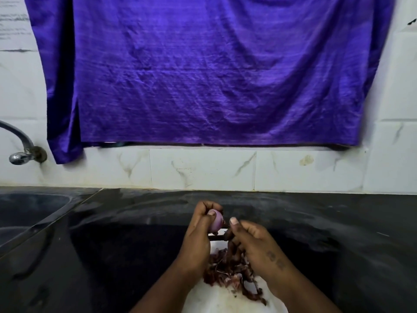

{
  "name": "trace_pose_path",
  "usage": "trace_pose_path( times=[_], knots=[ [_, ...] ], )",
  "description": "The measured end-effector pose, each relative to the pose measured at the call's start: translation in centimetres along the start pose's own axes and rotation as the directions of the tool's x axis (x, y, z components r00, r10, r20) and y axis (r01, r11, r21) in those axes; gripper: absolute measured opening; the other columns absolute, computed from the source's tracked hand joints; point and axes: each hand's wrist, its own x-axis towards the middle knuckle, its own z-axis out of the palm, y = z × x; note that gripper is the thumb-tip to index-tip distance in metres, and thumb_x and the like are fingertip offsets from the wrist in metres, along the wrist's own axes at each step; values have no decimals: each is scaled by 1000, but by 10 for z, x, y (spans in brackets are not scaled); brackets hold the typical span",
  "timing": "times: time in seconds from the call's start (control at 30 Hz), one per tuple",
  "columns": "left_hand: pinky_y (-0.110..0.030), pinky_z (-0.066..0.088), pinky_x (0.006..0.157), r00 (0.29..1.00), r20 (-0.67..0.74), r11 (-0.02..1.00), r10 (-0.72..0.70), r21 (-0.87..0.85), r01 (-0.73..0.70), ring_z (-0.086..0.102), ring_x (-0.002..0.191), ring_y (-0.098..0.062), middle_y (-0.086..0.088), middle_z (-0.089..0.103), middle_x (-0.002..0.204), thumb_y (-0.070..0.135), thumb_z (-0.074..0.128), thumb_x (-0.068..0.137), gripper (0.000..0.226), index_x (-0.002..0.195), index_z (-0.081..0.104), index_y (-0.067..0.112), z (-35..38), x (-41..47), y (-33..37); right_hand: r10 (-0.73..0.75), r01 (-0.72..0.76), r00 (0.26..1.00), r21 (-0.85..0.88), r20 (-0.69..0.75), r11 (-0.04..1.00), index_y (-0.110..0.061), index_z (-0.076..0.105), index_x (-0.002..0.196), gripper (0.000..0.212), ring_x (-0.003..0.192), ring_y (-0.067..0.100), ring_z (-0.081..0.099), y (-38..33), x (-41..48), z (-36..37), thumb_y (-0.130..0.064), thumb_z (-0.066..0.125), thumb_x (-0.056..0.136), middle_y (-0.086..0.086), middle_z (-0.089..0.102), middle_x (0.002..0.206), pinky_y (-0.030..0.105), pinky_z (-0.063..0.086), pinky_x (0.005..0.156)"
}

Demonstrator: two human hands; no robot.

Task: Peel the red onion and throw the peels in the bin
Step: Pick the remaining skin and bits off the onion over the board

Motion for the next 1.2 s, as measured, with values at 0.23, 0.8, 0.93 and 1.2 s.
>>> trace_pose_path(
  times=[0.23,0.8,0.93,1.2],
  knots=[
    [-34,49,79,994,92,993,51,-112,-40,57,86,-20,-4,61,93,21,45,83,25,96,65,15,-3,1,-9,81,-84,996,71,40,994,-10,66,88,28,60,18,57,-1,2,-2,-31,54,101,12,65,73,36,46,65],
    [-27,47,62,999,-18,983,32,181,-28,53,62,-12,0,55,64,40,49,107,46,74,57,9,-1,-1,-7,-306,307,951,-184,35,934,-20,65,73,25,58,4,50,0,3,1,-13,61,97,-9,59,61,23,41,57],
    [-36,41,62,999,-43,991,25,131,-19,47,61,-18,-4,49,62,25,49,107,43,67,54,11,0,-1,-7,-312,314,949,-119,40,942,-21,64,68,32,54,-1,50,-1,0,5,-5,61,96,-11,59,59,17,40,56],
    [-39,48,54,935,-189,863,299,471,-180,59,53,-17,-3,63,59,39,48,96,37,67,59,18,4,-3,-9,-535,327,829,-636,-162,699,-21,49,68,26,55,11,50,0,-5,18,-41,48,85,-6,53,61,34,41,51]
  ],
)
